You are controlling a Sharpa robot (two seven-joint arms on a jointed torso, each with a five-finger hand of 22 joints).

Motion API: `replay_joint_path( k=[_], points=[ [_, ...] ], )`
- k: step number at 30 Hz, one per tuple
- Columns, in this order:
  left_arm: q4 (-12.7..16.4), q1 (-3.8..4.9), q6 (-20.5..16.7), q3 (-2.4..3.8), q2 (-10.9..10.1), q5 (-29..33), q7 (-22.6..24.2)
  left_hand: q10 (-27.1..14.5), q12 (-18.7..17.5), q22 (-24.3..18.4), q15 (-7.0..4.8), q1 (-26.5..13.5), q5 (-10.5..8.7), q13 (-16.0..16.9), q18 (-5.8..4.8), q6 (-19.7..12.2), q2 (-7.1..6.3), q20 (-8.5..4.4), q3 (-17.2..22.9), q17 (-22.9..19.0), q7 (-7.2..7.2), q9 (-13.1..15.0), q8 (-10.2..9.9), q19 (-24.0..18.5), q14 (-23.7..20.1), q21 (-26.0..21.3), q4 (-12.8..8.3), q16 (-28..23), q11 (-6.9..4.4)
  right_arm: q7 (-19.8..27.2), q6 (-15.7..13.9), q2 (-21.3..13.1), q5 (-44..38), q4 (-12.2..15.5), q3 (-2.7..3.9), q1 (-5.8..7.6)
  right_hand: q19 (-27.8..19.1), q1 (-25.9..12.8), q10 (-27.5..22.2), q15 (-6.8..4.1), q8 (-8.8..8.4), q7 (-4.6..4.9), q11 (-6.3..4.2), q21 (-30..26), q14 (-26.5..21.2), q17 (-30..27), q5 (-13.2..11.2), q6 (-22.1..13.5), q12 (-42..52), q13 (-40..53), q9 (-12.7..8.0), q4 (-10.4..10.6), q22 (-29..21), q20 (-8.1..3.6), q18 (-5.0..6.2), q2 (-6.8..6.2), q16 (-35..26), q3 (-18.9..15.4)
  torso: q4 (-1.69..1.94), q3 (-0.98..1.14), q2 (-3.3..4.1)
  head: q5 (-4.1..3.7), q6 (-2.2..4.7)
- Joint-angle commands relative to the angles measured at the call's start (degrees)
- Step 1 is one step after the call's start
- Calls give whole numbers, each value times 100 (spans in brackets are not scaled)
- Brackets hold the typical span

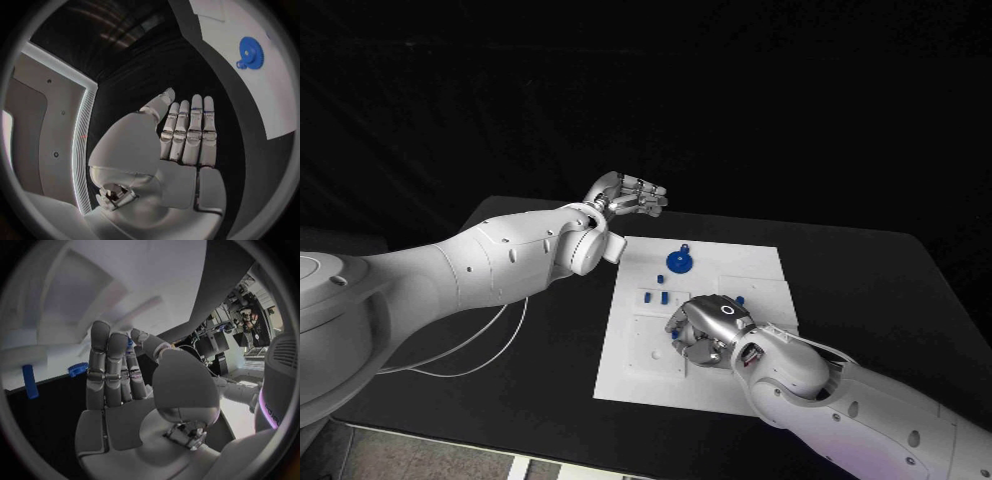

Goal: Assemble the parts on the task board

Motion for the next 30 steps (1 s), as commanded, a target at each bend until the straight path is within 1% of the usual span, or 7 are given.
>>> replay_joint_path(
  k=[1,11,15,18,20,23,30],
  points=[
    [8,0,86,6,1,34,25,-49,-5,-5,14,-29,-24,-4,56,-34,42,20,-22,8,-16,6,-11,29,-43,19,6,-22,3,20,4,-28,82,20,-22,-29,213,1,-65,33,-27,10,10,-27,0,-20,40,-45,11,16,-9,18,-17,35,56,-66,18,-87,-1,4,1,-7,-5],
    [8,0,97,6,-19,34,19,-58,-5,-33,17,-28,-27,-4,58,-37,44,23,-31,9,-15,6,-12,32,-50,20,6,-22,7,6,-377,-236,262,293,35,6,228,100,-368,55,-31,-10,72,-45,14,-105,-5,-222,15,17,-13,119,-116,59,93,-161,10,-441,-11,4,-2,-77,54],
    [2,0,92,6,-40,34,18,-58,-5,-33,17,-28,-27,-4,58,-37,44,23,-31,9,-15,6,-12,32,-50,20,6,-22,7,-21,-408,-306,377,400,201,45,246,317,-609,114,-27,-81,126,-10,29,-124,206,-470,33,23,-18,535,-280,119,143,-115,63,-1797,-5,10,-5,-115,83],
    [3,0,90,6,-53,34,19,-58,-5,-33,17,-28,-27,-4,58,-37,44,23,-31,9,-15,6,-12,32,-50,20,6,-22,7,-27,-387,-350,484,444,352,75,245,553,-704,134,-23,-67,156,78,18,-128,294,-492,18,16,-15,941,-389,146,182,-138,117,-2188,0,11,-3,-149,107],
    [3,0,90,6,-60,34,18,-58,-5,-33,17,-28,-27,-4,58,-37,44,23,-31,9,-15,6,-12,32,-50,20,6,-22,7,-30,-351,-397,573,475,461,100,239,667,-692,132,-30,-59,152,166,11,-143,303,-502,18,15,-18,1124,-507,141,182,-177,156,-2216,-7,10,-4,-173,128],
    [3,0,90,6,-65,34,17,-58,-5,-33,17,-28,-27,-4,58,-37,44,23,-31,9,-15,6,-12,32,-50,20,6,-22,7,-31,-256,-497,716,527,624,146,243,684,-588,113,-30,-41,125,228,19,-130,289,-489,17,13,-19,1057,-538,130,180,-115,200,-2109,-9,7,-1,-211,153],
    [18,0,94,6,-85,34,14,-58,-5,-33,17,-28,-27,-4,58,-37,44,23,-31,9,-15,6,-12,32,-50,20,6,-22,7,-26,230,-808,980,575,934,302,226,341,-215,49,-30,10,40,389,6,-130,182,-337,11,14,-15,454,-547,55,111,-100,308,-982,-5,5,1,-317,190]
  ],
)
